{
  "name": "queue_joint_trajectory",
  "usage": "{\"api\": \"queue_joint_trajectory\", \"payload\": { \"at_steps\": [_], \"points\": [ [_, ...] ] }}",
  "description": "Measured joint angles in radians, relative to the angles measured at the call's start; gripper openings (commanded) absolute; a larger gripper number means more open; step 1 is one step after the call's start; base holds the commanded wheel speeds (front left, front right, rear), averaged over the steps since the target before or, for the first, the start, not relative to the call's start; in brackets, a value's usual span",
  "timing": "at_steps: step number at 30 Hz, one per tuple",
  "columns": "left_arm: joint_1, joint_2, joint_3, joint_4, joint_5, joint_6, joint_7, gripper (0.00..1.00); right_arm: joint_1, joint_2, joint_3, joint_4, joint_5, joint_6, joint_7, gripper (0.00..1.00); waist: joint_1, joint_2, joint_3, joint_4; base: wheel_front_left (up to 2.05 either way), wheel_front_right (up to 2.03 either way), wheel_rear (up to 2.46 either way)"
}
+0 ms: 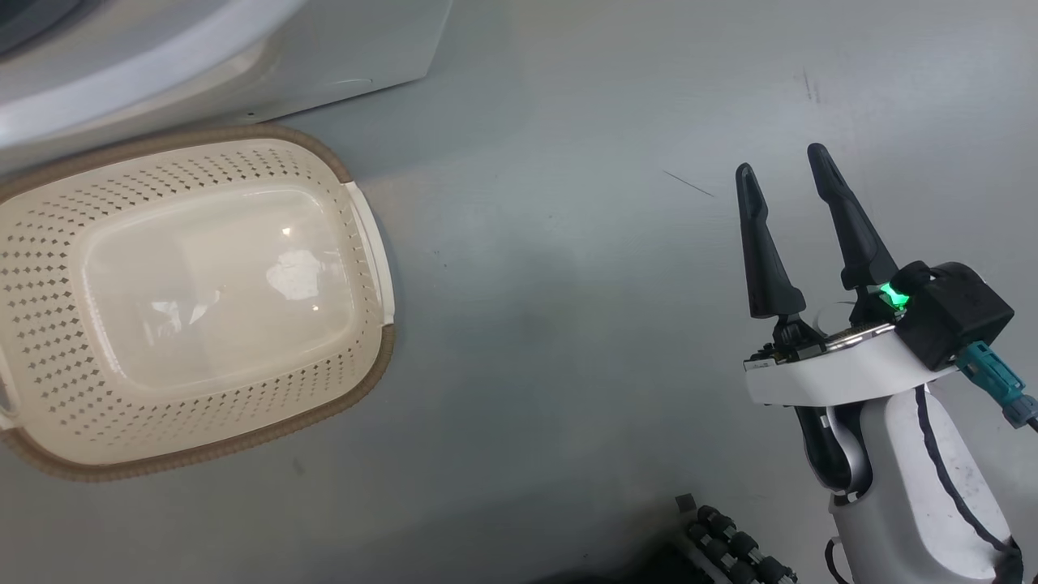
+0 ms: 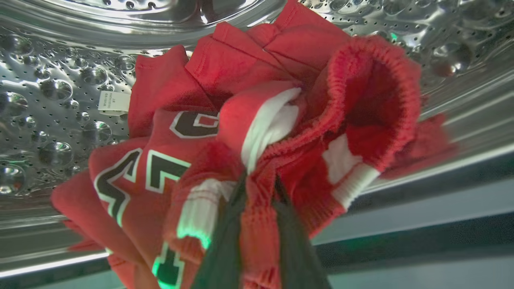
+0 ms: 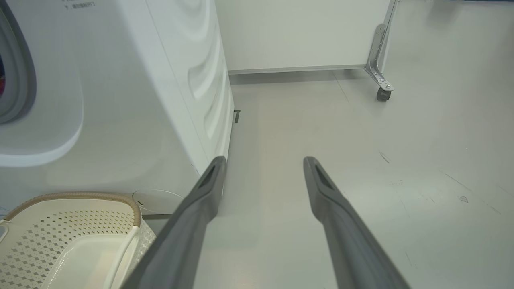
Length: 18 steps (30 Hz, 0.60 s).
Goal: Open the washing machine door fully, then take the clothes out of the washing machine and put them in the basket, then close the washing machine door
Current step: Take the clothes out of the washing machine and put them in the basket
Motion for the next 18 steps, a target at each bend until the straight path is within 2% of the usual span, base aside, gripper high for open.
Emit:
{"api": "queue_joint_trajectory", "payload": {
  "at_steps": [8,18],
  "points": [
    [-0.008,-0.001,0.01,0.017,-0.009,0.0,-0.032,0.0,-0.022,0.0,-0.003,0.002,0.009,-0.002,0.0,1.0,0.0,0.0,0.0,0.003,0.0,0.0,0.0],
    [-0.005,-0.042,0.044,-0.009,-0.031,0.0,-0.19,0.0,-0.022,0.0,-0.042,0.005,-0.018,-0.01,0.0,1.0,0.0,0.0,-0.018,0.041,0.0,0.0,0.0]
  ]
}}
